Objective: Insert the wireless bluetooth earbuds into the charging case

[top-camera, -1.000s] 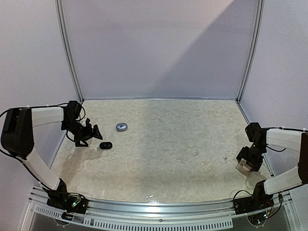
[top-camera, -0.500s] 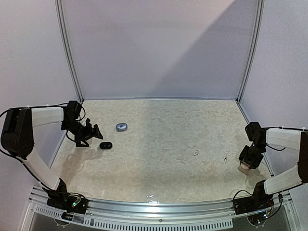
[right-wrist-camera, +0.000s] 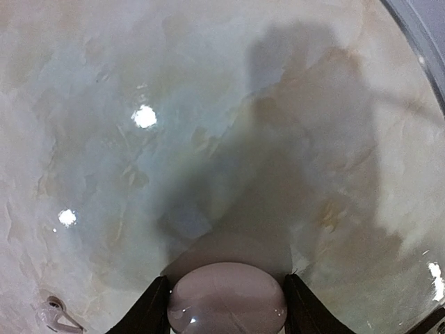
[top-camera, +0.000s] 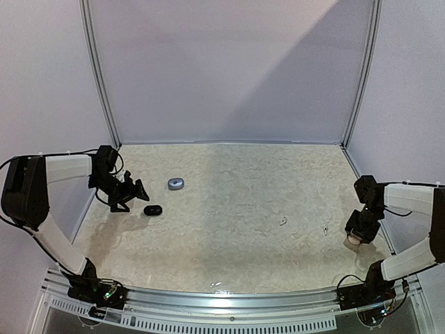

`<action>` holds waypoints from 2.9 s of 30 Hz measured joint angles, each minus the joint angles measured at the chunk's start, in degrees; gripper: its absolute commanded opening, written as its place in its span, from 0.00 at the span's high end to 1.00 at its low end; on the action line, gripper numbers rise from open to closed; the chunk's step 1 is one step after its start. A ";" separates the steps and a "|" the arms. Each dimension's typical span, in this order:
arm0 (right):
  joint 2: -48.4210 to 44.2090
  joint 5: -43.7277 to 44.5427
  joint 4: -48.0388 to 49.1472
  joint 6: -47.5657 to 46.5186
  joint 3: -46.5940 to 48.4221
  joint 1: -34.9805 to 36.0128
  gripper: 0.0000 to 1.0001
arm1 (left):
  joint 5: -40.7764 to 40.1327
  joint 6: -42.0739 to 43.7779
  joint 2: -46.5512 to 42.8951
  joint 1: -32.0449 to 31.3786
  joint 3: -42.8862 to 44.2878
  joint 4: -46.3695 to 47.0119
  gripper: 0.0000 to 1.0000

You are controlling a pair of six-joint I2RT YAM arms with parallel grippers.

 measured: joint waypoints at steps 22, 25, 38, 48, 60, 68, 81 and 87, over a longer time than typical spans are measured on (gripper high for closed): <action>-12.98 10.80 8.61 -16.65 23.23 28.28 0.80 | 14.32 0.83 -2.08 -1.36 14.03 1.79 0.12; -12.09 14.16 13.92 -24.11 28.39 36.13 0.80 | 16.85 1.44 -3.85 -1.99 18.27 3.13 0.12; 8.96 19.78 34.95 -64.02 46.66 61.79 0.84 | 22.21 4.20 -12.04 -20.00 31.28 9.55 0.09; 19.39 19.50 38.51 -75.78 57.44 66.10 0.84 | 21.11 11.21 -12.17 -28.74 34.01 6.56 0.24; 27.23 21.73 38.29 -77.07 65.02 68.08 0.85 | 15.45 18.45 -12.17 -32.37 34.42 2.78 0.55; 28.15 23.52 38.16 -79.43 66.16 69.20 0.85 | 13.51 18.86 -12.15 -32.52 34.56 2.01 0.96; 27.98 23.23 34.71 -73.81 65.99 69.07 0.10 | 15.78 18.95 -12.41 -31.98 32.33 2.23 1.00; 19.93 4.48 28.68 -62.82 59.98 65.31 0.15 | 20.17 22.12 -16.48 -30.86 25.27 7.26 1.00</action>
